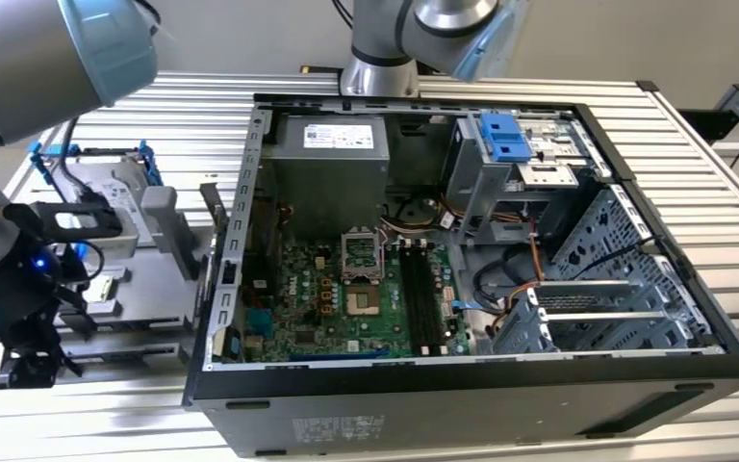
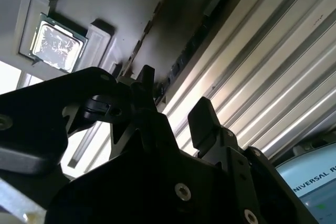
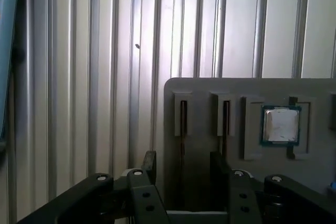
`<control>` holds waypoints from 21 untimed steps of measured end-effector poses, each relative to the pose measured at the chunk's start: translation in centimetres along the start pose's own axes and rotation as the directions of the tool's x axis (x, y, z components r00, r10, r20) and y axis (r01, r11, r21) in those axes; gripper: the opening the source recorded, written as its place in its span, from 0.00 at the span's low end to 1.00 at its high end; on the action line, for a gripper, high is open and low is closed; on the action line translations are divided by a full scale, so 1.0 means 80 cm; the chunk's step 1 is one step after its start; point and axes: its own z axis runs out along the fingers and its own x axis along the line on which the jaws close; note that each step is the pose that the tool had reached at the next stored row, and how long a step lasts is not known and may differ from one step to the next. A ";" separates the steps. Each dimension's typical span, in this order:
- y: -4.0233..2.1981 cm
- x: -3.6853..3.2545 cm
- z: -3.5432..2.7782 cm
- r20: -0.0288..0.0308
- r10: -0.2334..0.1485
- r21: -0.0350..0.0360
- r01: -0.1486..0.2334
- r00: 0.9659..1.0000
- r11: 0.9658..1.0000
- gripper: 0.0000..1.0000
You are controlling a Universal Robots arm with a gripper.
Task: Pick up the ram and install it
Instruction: 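Pick up the ram and move it above insertion slot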
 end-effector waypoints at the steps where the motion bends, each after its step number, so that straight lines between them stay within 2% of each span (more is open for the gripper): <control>1: -0.0016 0.0000 0.0019 0.000 0.002 0.000 -0.002 1.000 1.000 1.00; 4: -0.0042 0.0001 0.0086 0.000 0.004 0.000 -0.004 1.000 1.000 1.00; 7: -0.0015 0.0001 0.0140 0.000 0.006 0.007 -0.006 1.000 1.000 1.00; 12: -0.0007 -0.0005 0.0253 -0.005 0.010 0.007 -0.010 1.000 1.000 1.00; 21: -0.0006 -0.0005 0.0257 -0.005 0.010 0.005 -0.010 1.000 1.000 1.00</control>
